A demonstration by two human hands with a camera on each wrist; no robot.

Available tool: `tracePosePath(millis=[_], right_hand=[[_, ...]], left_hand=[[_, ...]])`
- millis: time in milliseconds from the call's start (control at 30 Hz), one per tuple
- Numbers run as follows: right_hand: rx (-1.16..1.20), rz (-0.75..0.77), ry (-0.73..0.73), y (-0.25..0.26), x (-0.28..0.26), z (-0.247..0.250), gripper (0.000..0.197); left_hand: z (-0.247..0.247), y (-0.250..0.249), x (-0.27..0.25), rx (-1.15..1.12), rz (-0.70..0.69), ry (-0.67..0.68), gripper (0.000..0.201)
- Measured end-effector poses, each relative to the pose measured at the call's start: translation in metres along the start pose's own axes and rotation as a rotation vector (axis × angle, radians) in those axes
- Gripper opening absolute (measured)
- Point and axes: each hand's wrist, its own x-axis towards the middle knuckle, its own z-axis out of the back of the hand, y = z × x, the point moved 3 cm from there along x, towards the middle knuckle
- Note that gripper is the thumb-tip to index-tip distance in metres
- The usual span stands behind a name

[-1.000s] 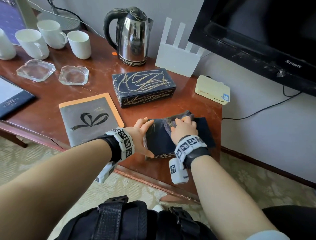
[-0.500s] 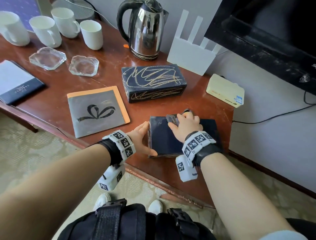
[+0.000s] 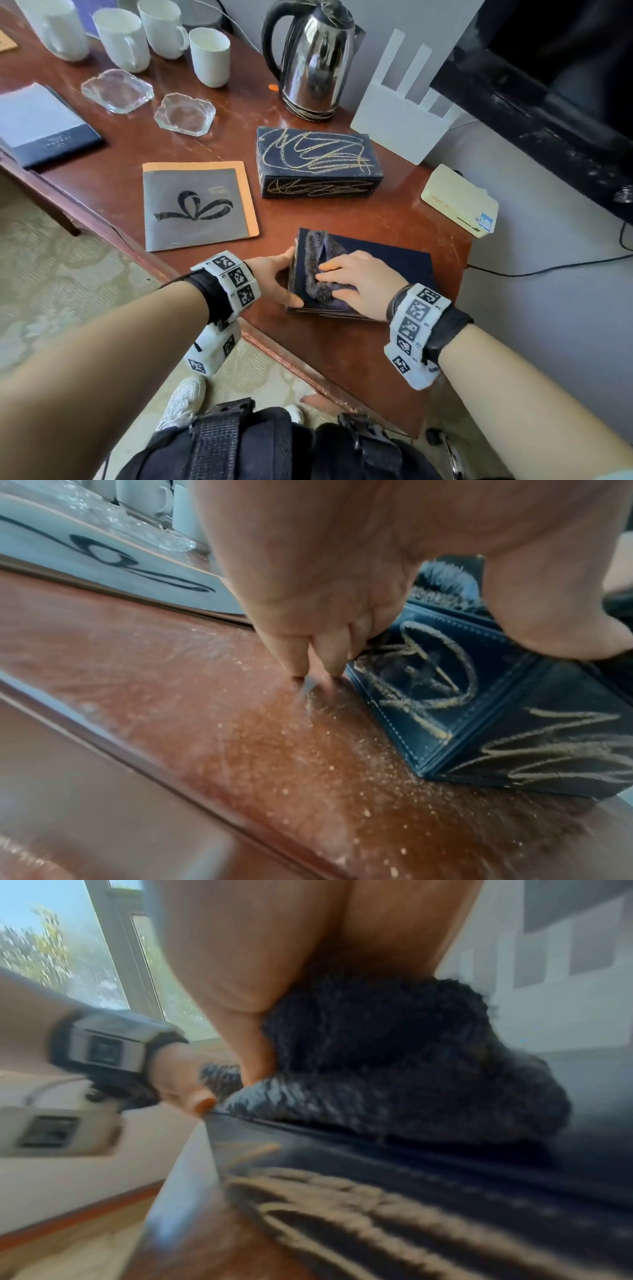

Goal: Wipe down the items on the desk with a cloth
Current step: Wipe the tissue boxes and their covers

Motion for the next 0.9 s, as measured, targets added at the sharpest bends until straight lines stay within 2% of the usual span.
tracePosePath(millis=[67,133,267,367,433,500,633,833,900], right_hand=[[-0.030,-0.165,-0.069,-0.009,0.011,0.008,0.041],[-0.027,-0.257,-0.098,-0.003,0.028,0.012,0.044],[-0.126,-0.182,-0.075,0.026,0.036,0.004,0.050],[-0.094,-0.146,-0.083,0.018,0.008,-0.008,0.048],[-0.075,-0.189,-0.093,-0.001,-0.016,-0.016,0.047],[-0.027,-0.310,-0.122,-0.027,-0.043,-0.022,0.046],[0.064,-0.654,-0.183,-0.071,-0.084,-0.021,0.045],[0.174,-0.873,-0.183,-0.080,-0.079,-0.013,0.043],[0.280,-0.968,-0.176,-0.088,-0.080,-0.016,0.039]], left_hand=[[-0.001,-0.001,-0.001,0.006,0.011,-0.003,0.112],[-0.002,-0.004,-0.002,0.022,0.027,-0.012,0.109],[0.000,-0.006,-0.001,0.074,0.078,-0.036,0.096],[0.000,-0.005,-0.001,0.072,0.095,-0.035,0.102],[-0.001,-0.005,-0.002,0.070,0.111,-0.029,0.107],[-0.001,-0.006,-0.003,0.102,0.125,-0.016,0.107],[0.000,-0.013,-0.007,0.138,0.112,-0.005,0.101],[-0.003,-0.018,-0.012,0.143,0.087,-0.048,0.096],[-0.005,-0.015,-0.010,0.122,0.090,-0.060,0.096]])
